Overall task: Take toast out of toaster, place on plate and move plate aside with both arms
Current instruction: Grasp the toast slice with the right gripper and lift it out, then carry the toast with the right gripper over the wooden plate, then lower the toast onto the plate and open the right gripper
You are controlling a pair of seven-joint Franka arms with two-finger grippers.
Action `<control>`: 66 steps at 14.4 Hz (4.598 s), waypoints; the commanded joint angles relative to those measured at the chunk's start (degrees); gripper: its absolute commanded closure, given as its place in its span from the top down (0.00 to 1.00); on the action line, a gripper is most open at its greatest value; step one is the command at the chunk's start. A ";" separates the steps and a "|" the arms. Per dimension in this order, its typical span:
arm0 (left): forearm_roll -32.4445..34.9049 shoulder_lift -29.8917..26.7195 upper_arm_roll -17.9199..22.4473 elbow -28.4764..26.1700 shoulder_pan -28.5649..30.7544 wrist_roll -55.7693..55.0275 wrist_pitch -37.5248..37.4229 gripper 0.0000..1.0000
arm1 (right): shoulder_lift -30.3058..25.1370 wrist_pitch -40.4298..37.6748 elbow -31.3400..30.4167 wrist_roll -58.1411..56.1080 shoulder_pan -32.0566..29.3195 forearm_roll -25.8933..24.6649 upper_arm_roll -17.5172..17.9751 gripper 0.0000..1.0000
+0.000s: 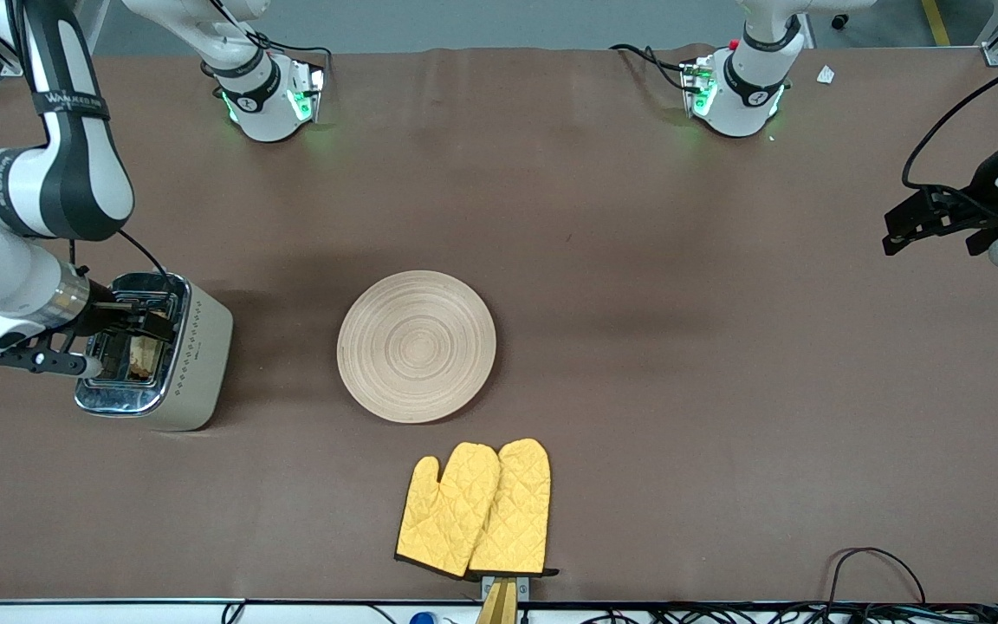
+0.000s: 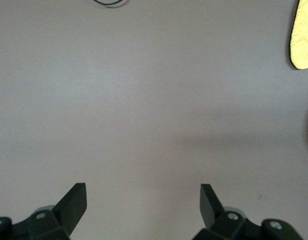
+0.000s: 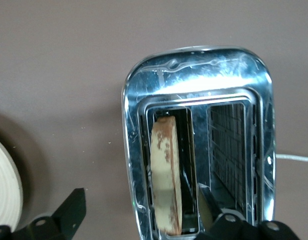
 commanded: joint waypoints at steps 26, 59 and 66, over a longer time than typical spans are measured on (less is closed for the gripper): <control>0.96 -0.48 -0.34 0.16 0.24 0.62 -0.81 1.00 | -0.07 -26.37 18.40 15.92 2.40 27.55 0.99 0.00; 0.79 -0.39 -0.26 -0.10 0.42 0.71 -0.98 1.00 | 11.62 23.75 -9.75 -4.54 21.82 41.68 1.08 0.19; 0.70 -0.30 -0.34 -0.10 0.42 0.62 -1.07 1.00 | 10.31 18.05 -8.96 -0.66 21.65 41.42 0.38 1.00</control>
